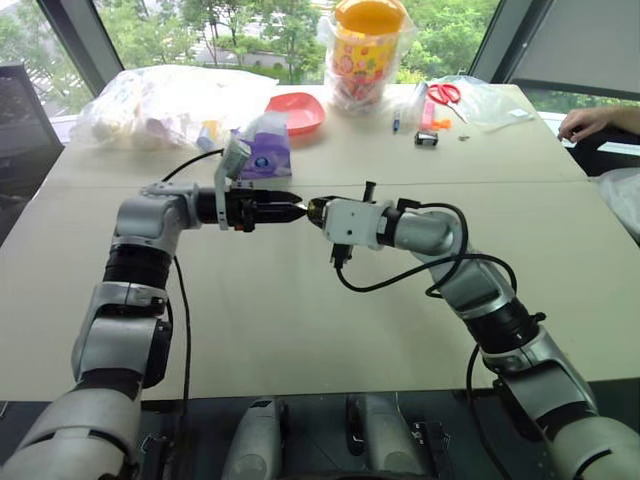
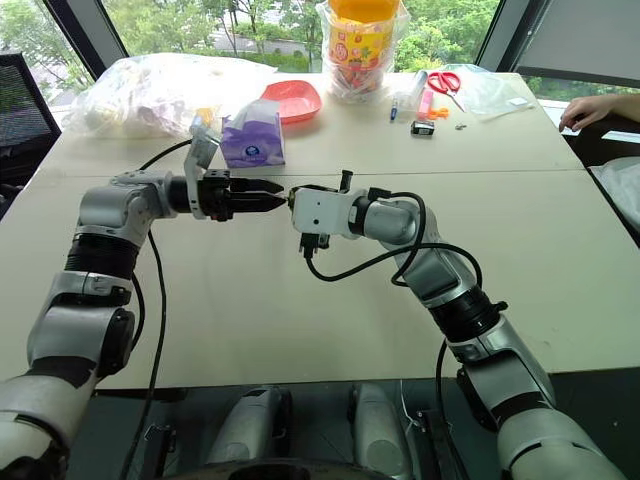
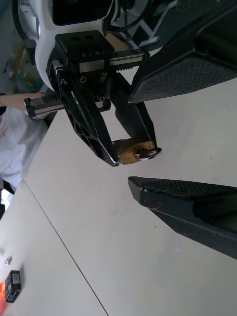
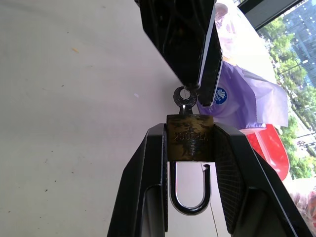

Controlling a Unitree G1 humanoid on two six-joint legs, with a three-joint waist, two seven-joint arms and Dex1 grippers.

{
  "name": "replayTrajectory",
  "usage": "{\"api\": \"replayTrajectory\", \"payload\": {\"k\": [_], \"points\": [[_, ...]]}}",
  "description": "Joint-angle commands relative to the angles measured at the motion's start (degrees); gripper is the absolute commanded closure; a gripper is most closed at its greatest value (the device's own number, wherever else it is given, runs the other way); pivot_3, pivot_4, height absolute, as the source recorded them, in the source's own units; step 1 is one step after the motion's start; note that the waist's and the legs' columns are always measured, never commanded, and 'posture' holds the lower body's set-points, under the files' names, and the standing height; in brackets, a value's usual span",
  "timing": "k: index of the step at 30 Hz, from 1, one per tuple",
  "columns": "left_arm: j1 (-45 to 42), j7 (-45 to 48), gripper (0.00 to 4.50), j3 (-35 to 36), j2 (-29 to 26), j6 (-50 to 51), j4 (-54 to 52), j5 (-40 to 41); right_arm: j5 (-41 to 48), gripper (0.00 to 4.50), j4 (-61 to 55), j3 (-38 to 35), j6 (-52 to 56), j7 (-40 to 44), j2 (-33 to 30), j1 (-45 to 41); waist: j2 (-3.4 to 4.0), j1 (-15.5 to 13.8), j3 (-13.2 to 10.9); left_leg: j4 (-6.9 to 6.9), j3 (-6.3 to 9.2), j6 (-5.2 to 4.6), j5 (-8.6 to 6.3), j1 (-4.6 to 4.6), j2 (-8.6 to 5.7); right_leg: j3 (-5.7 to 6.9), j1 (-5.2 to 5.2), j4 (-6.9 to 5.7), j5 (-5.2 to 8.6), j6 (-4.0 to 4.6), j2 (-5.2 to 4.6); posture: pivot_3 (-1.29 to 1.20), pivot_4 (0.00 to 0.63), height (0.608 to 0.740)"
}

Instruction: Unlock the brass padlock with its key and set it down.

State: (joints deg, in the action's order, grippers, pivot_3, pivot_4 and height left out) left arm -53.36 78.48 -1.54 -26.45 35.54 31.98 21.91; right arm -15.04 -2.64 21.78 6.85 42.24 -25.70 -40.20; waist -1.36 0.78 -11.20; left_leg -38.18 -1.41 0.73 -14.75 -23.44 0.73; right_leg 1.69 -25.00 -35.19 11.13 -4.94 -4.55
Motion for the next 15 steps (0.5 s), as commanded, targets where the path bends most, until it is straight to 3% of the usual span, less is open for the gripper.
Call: {"api": "replayTrajectory", "payload": {"k": [1, 4, 8, 14, 15], "points": [[-0.53, -0.49, 2.11, -0.78, 0.67, -1.61, 0.10, -0.59, -0.23, 3.80, -1.62, -1.38, -1.20, -0.90, 0.51, -1.65, 0.00, 0.00, 0.00, 0.00, 0.00, 0.00, 0.00, 0.00, 0.00, 0.00, 0.00, 0.00, 0.00, 0.00, 0.00, 0.00, 0.150, 0.740], [-1.52, -1.53, 2.88, -1.25, 2.20, -3.13, 2.54, -1.46, -0.31, 3.80, -1.97, -1.43, -1.01, -1.11, 0.55, -1.60, 0.00, -0.01, 0.00, 0.00, 0.00, 0.00, 0.00, 0.00, 0.00, 0.00, 0.00, 0.00, 0.00, 0.00, 0.00, 0.00, 0.150, 0.740], [-2.32, -1.46, 4.41, -1.61, 3.05, -4.12, 4.26, -2.01, -0.44, 3.80, -2.44, -1.44, -0.61, -1.19, 0.78, -1.51, 0.00, 0.00, 0.00, 0.00, -0.01, 0.00, 0.00, 0.00, -0.01, 0.00, 0.00, 0.01, 0.00, 0.00, 0.00, 0.00, 0.150, 0.740], [-2.66, -1.64, 4.48, -1.33, 3.19, -5.45, 5.36, -2.34, -0.08, 3.80, -3.04, -1.66, 0.53, -0.74, 1.00, -0.98, 0.00, 0.00, 0.00, 0.00, -0.01, 0.00, 0.00, 0.00, -0.01, 0.00, 0.00, 0.01, 0.00, 0.00, 0.00, 0.00, 0.150, 0.740], [-2.60, -1.64, 4.48, -1.30, 3.13, -5.65, 5.38, -2.40, 0.18, 3.30, -2.98, -2.03, 1.03, -0.97, 1.21, -0.88, 0.00, 0.01, 0.00, 0.00, 0.00, 0.00, 0.00, 0.00, -0.01, 0.00, 0.00, 0.01, 0.00, 0.00, 0.00, 0.00, 0.150, 0.740]]}}
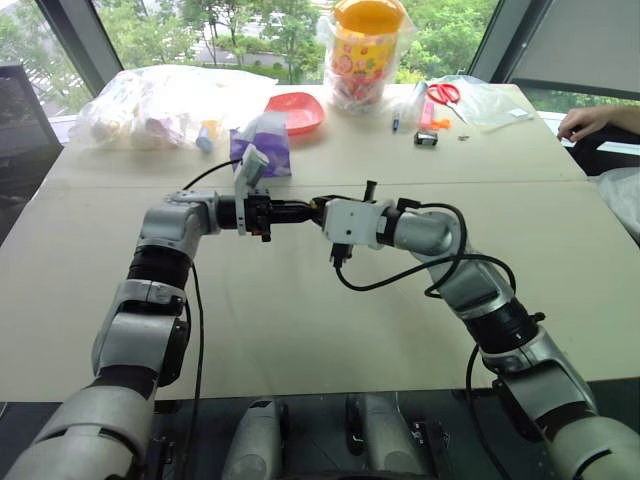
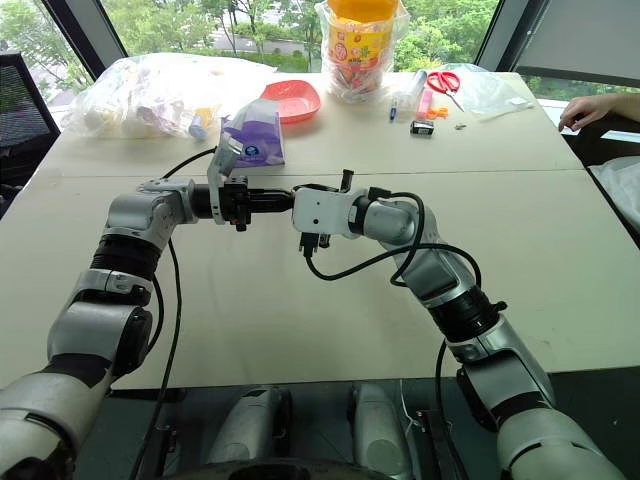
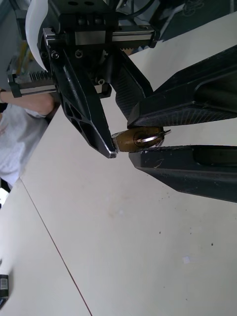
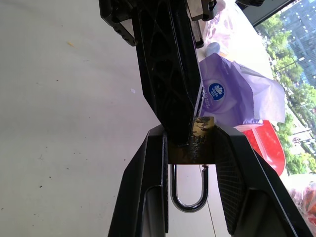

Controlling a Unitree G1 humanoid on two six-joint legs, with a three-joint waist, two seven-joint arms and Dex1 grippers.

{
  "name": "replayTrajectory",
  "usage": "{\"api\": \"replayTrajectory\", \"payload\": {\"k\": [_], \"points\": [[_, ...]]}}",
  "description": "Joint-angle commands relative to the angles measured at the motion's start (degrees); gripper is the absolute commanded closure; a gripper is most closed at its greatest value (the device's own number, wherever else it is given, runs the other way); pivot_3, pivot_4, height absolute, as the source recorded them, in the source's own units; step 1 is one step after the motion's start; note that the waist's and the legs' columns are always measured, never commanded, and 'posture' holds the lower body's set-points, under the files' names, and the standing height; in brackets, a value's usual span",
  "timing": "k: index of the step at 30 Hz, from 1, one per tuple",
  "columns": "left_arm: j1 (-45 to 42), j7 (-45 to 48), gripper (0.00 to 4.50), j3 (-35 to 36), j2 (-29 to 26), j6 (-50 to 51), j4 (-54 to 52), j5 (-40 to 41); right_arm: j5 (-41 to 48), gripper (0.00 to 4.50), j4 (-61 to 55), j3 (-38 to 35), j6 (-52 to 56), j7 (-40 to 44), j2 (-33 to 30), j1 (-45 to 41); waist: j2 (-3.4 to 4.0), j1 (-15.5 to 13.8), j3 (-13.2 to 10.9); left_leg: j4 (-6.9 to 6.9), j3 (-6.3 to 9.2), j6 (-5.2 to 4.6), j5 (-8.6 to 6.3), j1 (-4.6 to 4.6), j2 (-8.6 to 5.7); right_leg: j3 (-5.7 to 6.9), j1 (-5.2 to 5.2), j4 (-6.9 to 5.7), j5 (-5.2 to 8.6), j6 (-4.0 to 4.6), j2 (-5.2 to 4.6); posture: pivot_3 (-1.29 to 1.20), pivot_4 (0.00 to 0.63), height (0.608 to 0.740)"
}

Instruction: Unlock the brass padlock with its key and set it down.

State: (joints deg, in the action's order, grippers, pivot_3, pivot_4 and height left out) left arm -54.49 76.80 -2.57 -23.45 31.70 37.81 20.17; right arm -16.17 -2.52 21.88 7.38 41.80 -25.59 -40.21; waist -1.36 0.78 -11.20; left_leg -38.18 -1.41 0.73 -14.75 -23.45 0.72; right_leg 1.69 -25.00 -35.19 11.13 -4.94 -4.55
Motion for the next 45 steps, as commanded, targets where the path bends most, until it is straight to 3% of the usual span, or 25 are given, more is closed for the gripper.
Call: {"api": "replayTrajectory", "payload": {"k": [1, 6, 7, 10, 13, 15, 19, 33, 45], "points": [[-1.39, 0.03, 4.48, -0.25, 0.07, -1.99, -0.50, -0.74, 1.71, 2.78, -3.09, -2.35, 1.00, -0.35, 1.20, -0.79, 0.00, 0.00, 0.00, 0.00, 0.00, 0.00, 0.00, 0.00, 0.00, 0.00, 0.00, 0.00, 0.00, 0.00, 0.00, 0.00, 0.150, 0.740], [-0.22, -0.13, 4.48, 0.14, -0.16, -1.21, -2.29, -0.34, 1.09, 0.28, -3.55, -3.23, 1.97, -0.06, -0.94, 0.28, 0.00, -0.01, 0.00, 0.00, 0.00, 0.00, 0.00, 0.00, 0.00, 0.00, 0.00, 0.00, 0.00, 0.00, 0.00, 0.00, 0.150, 0.740], [-0.02, -0.24, 4.48, 0.19, -0.24, -1.03, -2.64, -0.23, 1.04, 0.06, -3.75, -3.58, 1.96, -0.22, -1.54, 0.67, 0.00, -0.10, 0.00, 0.00, 0.00, 0.00, 0.00, 0.00, 0.00, 0.00, 0.00, 0.00, 0.00, 0.00, -0.01, 0.00, 0.150, 0.740], [0.78, -0.39, 4.48, 0.81, -0.92, 0.13, -4.09, 0.54, 3.29, 0.06, -6.29, -7.11, 4.26, -0.53, -3.12, 3.58, 0.00, -0.23, 0.00, 0.00, 0.00, 0.00, 0.00, -0.01, -0.01, 0.00, 0.01, 0.02, 0.00, 0.00, -0.02, 0.00, 0.150, 0.740], [2.04, 0.19, 4.48, 1.05, -1.98, 1.77, -6.56, 1.39, 13.40, 1.05, -13.55, -14.25, 14.86, 0.49, -0.14, 7.61, -0.01, -0.14, 0.00, 0.00, 0.00, 0.00, 0.00, -0.02, -0.01, -0.01, 0.02, 0.02, 0.00, 0.00, -0.03, 0.00, 0.150, 0.740], [2.74, 0.48, 4.48, 1.60, -2.30, 3.26, -8.59, 2.67, 19.48, 2.04, -18.45, -17.27, 20.69, 0.91, 1.92, 9.92, 0.00, 0.06, 0.00, 0.01, 0.03, 0.00, 0.00, -0.01, 0.02, 0.00, 0.01, 0.00, 0.00, 0.01, -0.01, 0.00, 0.150, 0.740], [3.29, 0.25, 4.48, 1.53, -2.43, 4.96, -11.74, 4.09, 21.63, 4.36, -22.34, -16.55, 26.41, 0.37, 1.55, 11.69, 0.00, -0.09, 0.00, -0.01, 0.06, 0.00, 0.00, 0.04, 0.06, 0.01, 0.03, -0.05, 0.00, 0.02, 0.02, 0.00, 0.150, 0.740], [5.81, 4.89, 4.48, -1.26, -5.87, 8.87, -20.78, 6.84, 22.85, 4.36, -22.16, -13.33, 28.46, -2.26, 0.50, 11.14, 0.00, -0.08, 0.00, -0.04, 0.03, 0.00, 0.00, 0.03, 0.03, 0.00, 0.04, -0.01, 0.10, 0.19, 0.00, 0.00, 0.150, 0.740], [4.05, 3.07, 4.48, -0.11, -4.85, 7.02, -17.46, 6.90, 24.80, 4.36, -23.82, -10.24, 27.43, 0.46, -2.09, 12.62, 0.00, -0.13, 0.00, -0.04, 0.04, 0.00, 0.00, 0.03, 0.03, 0.00, 0.04, 0.00, 0.11, 0.19, 0.00, 0.00, 0.150, 0.740]]}}
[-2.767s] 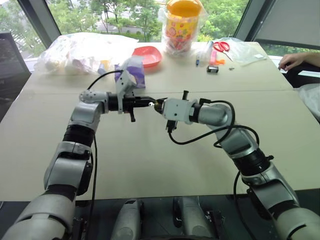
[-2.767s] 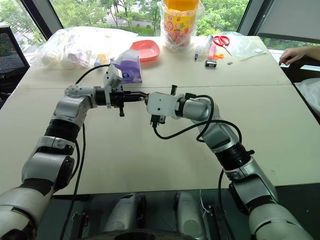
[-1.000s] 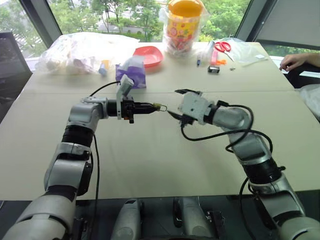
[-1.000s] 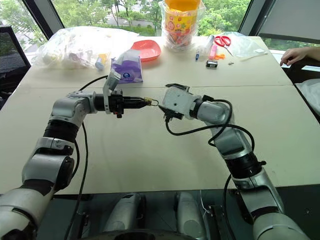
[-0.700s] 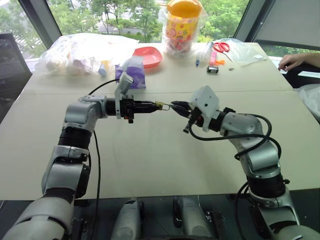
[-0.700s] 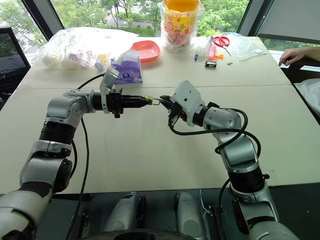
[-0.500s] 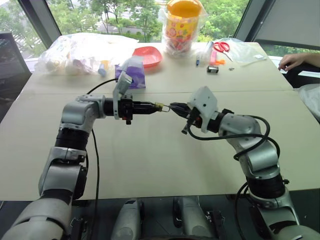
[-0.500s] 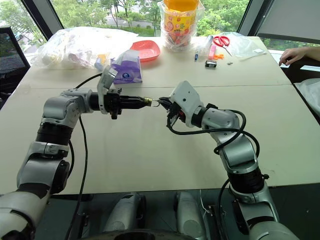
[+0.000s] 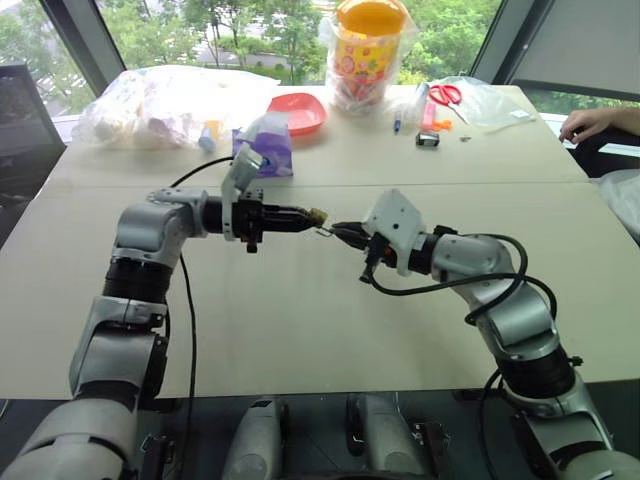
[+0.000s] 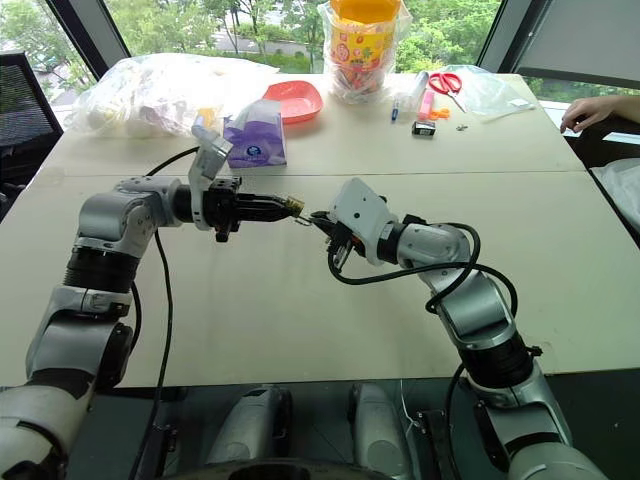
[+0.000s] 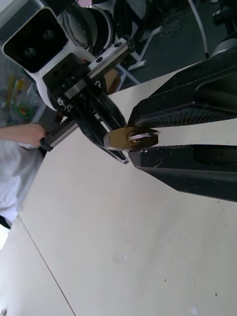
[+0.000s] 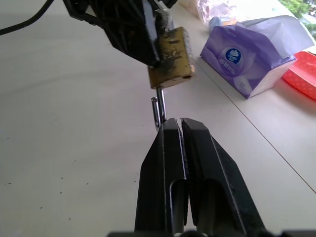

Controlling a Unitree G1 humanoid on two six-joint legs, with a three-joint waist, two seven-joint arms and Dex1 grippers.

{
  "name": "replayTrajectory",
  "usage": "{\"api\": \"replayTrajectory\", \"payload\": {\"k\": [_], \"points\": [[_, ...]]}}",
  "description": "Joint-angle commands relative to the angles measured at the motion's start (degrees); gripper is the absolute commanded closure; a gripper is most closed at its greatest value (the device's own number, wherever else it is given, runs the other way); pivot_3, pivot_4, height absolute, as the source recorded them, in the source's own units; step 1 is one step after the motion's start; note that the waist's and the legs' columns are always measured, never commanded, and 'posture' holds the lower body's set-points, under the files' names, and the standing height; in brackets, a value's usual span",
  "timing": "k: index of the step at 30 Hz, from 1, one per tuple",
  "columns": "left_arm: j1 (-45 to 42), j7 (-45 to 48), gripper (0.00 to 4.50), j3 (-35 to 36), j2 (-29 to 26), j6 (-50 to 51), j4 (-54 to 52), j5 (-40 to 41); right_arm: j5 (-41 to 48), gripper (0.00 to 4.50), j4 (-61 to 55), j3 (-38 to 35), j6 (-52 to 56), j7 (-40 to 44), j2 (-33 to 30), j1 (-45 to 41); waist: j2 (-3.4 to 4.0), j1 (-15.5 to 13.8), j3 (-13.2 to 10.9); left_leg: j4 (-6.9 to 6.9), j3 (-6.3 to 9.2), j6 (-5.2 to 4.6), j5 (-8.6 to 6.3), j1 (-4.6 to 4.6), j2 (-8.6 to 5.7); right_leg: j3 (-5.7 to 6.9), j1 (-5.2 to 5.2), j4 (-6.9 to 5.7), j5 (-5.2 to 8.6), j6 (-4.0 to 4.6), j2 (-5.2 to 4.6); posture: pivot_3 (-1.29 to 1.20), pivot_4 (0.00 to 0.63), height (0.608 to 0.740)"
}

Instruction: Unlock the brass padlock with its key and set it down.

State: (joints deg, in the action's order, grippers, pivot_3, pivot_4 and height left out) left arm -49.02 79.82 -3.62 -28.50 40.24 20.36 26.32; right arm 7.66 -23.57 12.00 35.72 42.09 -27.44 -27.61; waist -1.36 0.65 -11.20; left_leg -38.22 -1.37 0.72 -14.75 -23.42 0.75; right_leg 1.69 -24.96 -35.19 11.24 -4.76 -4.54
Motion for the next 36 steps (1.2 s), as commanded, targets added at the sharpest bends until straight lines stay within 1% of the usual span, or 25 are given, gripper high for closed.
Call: {"api": "replayTrajectory", "payload": {"k": [1, 5, 12, 16, 22, 25, 28, 34, 36], "points": [[-1.32, -0.13, 4.48, 0.83, 0.33, -1.70, 0.24, 0.66, 1.03, 4.36, -2.96, -0.35, -0.79, 0.12, -0.47, 0.25, 0.00, 0.00, 0.00, 0.00, 0.00, 0.00, 0.00, 0.00, 0.00, 0.00, 0.00, 0.00, 0.00, 0.00, 0.00, 0.00, 0.150, 0.740], [-1.72, -1.05, 4.48, 0.92, 1.15, -2.86, 2.31, 0.25, -0.67, 4.36, -2.45, -0.19, -1.54, -0.54, -2.63, 1.75, 0.00, -0.04, 0.00, 0.00, 0.00, 0.00, 0.00, 0.00, 0.00, 0.00, 0.00, 0.00, 0.00, 0.00, 0.00, 0.00, 0.150, 0.740], [-3.10, -3.19, 4.48, 1.81, 3.55, -3.88, 6.41, 0.45, -2.19, 4.36, -0.55, -2.23, -2.84, -1.68, -6.30, 3.66, 0.00, -0.08, 0.00, -0.01, -0.01, 0.00, 0.00, -0.01, -0.02, 0.00, 0.01, 0.03, 0.00, 0.01, -0.02, 0.00, 0.150, 0.740], [-4.01, -11.56, 4.48, 6.10, 9.75, 0.36, 12.80, 2.98, -1.70, 4.36, -2.24, -4.20, -1.60, -0.31, -10.37, 6.47, -0.01, -0.54, 0.00, -0.01, 0.01, 0.00, 0.00, -0.01, -0.04, 0.01, 0.03, 0.04, 0.01, -0.02, -0.03, 0.00, 0.150, 0.740], [-3.66, -23.48, 4.48, 3.15, 19.27, 1.62, 19.54, -2.29, 2.11, 4.36, -8.25, -6.83, 4.60, 2.23, -14.85, 9.47, -0.01, -1.30, 0.00, -0.01, 0.00, -0.01, -0.01, -0.02, -0.06, 0.01, 0.05, 0.09, -0.10, -0.21, -0.04, 0.00, 0.150, 0.740], [-5.25, -28.91, 4.48, 5.55, 23.08, 4.98, 23.71, -1.57, 3.15, 4.36, -10.03, -7.58, 6.73, 2.18, -16.00, 9.86, -0.02, -1.28, 0.00, -0.01, 0.01, -0.01, -0.01, -0.01, -0.06, 0.02, 0.05, 0.09, -0.09, -0.20, -0.03, 0.00, 0.150, 0.740], [-6.62, -32.09, 4.48, 8.73, 24.89, 7.01, 26.85, 0.04, 3.83, 4.36, -11.43, -7.83, 8.63, 1.85, -16.72, 10.16, -0.03, -1.23, 0.00, -0.02, 0.02, -0.01, -0.01, 0.00, -0.05, 0.02, 0.05, 0.09, -0.08, -0.19, -0.03, 0.00, 0.150, 0.740], [-7.34, -36.27, 4.48, 11.93, 24.98, 7.28, 29.41, -0.08, 4.52, 4.36, -14.30, -7.52, 11.29, 1.48, -18.29, 11.95, -0.04, -1.30, 0.01, 0.00, 0.03, -0.01, -0.01, 0.00, -0.04, 0.03, 0.05, 0.09, -0.08, -0.19, -0.04, 0.00, 0.150, 0.740], [-6.67, -34.91, 3.45, 11.61, 24.52, 8.52, 28.15, 0.11, 4.44, 4.50, -14.24, -7.38, 11.30, 1.28, -18.41, 12.22, -0.04, -1.28, 0.01, -0.01, 0.02, -0.01, -0.01, 0.00, -0.05, 0.03, 0.06, 0.11, -0.08, -0.18, -0.05, 0.00, 0.150, 0.740]]}}
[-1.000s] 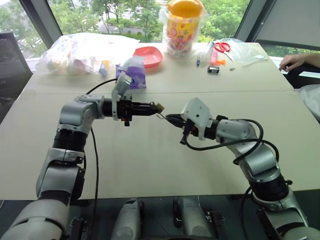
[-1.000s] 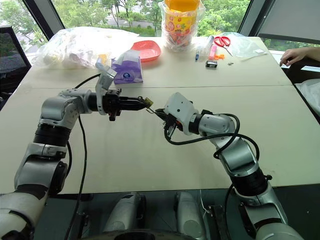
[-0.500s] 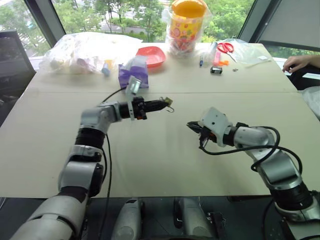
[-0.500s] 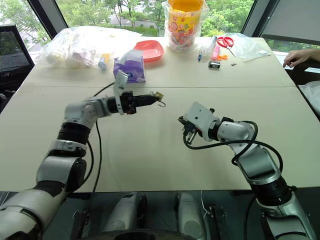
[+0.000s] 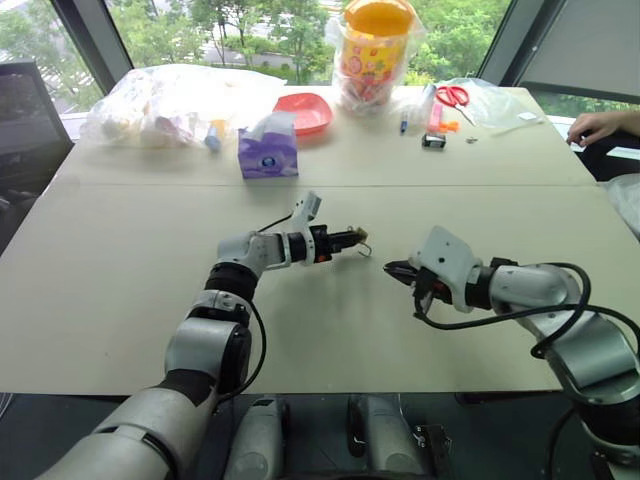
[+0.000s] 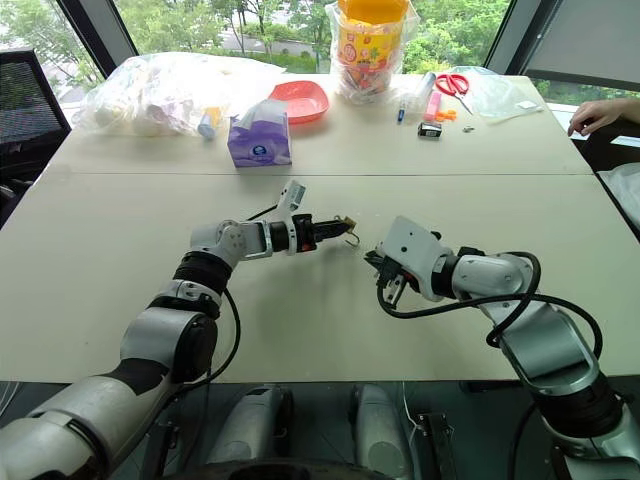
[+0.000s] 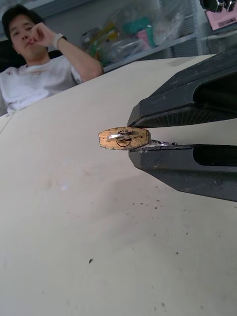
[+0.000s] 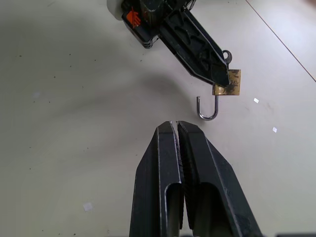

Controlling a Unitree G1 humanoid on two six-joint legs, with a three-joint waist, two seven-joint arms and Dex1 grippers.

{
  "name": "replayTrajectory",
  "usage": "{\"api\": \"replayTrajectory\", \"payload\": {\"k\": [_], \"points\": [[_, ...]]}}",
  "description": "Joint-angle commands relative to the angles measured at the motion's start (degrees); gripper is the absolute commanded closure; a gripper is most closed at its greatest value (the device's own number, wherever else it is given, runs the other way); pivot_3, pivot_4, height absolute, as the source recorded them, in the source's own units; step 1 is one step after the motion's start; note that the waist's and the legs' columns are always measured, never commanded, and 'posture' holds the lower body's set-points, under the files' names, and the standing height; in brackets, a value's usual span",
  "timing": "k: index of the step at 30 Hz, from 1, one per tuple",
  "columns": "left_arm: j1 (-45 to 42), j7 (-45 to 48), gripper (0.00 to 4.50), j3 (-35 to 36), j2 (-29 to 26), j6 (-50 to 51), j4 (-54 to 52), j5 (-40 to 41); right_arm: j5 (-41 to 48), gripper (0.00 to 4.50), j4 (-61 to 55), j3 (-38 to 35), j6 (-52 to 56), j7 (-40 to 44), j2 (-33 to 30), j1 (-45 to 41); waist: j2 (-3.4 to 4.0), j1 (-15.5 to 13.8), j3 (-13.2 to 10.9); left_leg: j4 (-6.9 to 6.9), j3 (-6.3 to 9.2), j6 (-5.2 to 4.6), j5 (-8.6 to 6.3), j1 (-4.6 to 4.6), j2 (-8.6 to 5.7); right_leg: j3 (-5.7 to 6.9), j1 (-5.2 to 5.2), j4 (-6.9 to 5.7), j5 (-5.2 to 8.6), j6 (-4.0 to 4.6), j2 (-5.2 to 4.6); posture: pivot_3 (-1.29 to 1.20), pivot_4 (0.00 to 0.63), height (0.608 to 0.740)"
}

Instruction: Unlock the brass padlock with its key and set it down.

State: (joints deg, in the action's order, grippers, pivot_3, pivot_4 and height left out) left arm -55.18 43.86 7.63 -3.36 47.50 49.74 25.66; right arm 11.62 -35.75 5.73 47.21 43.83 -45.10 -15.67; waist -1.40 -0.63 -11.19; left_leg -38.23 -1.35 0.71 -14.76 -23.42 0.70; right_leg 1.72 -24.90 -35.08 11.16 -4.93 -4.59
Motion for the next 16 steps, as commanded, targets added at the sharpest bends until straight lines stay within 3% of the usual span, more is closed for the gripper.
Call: {"api": "replayTrajectory", "payload": {"k": [1, 5, 7, 12, 15, 16], "points": [[-0.25, 0.72, 3.15, 0.19, -0.81, 1.89, -1.92, 0.55, 0.44, 4.50, -1.96, -1.03, -0.25, -0.51, -0.78, 0.30, 0.00, -0.01, 0.00, 0.00, 0.00, 0.00, 0.00, 0.00, 0.00, 0.00, 0.00, 0.00, 0.01, 0.02, 0.00, 0.00, 0.150, 0.740], [0.64, -1.60, 1.46, -0.67, -2.52, 2.66, -4.06, -1.27, 0.58, 4.50, -1.65, -0.83, -0.26, -0.54, -0.84, 0.07, -0.01, -0.03, 0.01, 0.00, 0.00, 0.00, 0.00, 0.02, 0.00, 0.00, 0.03, 0.00, 0.09, 0.16, -0.01, 0.00, 0.150, 0.740], [3.23, -1.21, 1.46, -2.53, -4.89, 3.08, -10.36, -2.35, 0.77, 4.50, -1.59, -1.18, -0.40, -0.35, -1.07, 0.74, -0.02, 0.26, 0.01, -0.01, 0.00, 0.00, 0.00, 0.04, 0.00, 0.00, 0.03, 0.00, 0.09, 0.17, -0.01, 0.00, 0.150, 0.740], [15.55, 1.89, 1.46, -6.74, -14.11, 5.14, -37.67, -0.94, 0.85, 4.50, -0.82, -3.11, -1.55, -0.88, -1.77, 3.75, 0.00, 1.57, 0.02, 0.08, 0.00, 0.01, 0.00, 0.10, 0.16, -0.02, -0.01, -0.06, 0.07, 0.19, 0.05, 0.00, 0.150, 0.740], [21.50, 0.76, 1.46, -6.64, -19.10, 2.39, -48.78, -1.86, -0.64, 4.50, 2.26, -4.50, -4.82, -3.89, 0.41, 5.20, 0.00, 1.22, 0.02, 0.10, 0.02, 0.01, 0.00, 0.09, 0.18, -0.06, -0.02, -0.05, 0.08, 0.20, 0.04, 0.00, 0.150, 0.740], [22.97, -0.18, 1.46, -6.01, -20.21, 2.89, -51.39, -1.66, 0.40, 4.50, 4.65, -7.15, -6.29, -6.70, 4.13, 5.69, 0.00, 1.22, 0.02, 0.07, 0.01, 0.01, 0.00, 0.10, 0.17, -0.06, -0.01, -0.05, 0.10, 0.23, 0.01, 0.00, 0.150, 0.740]]}}
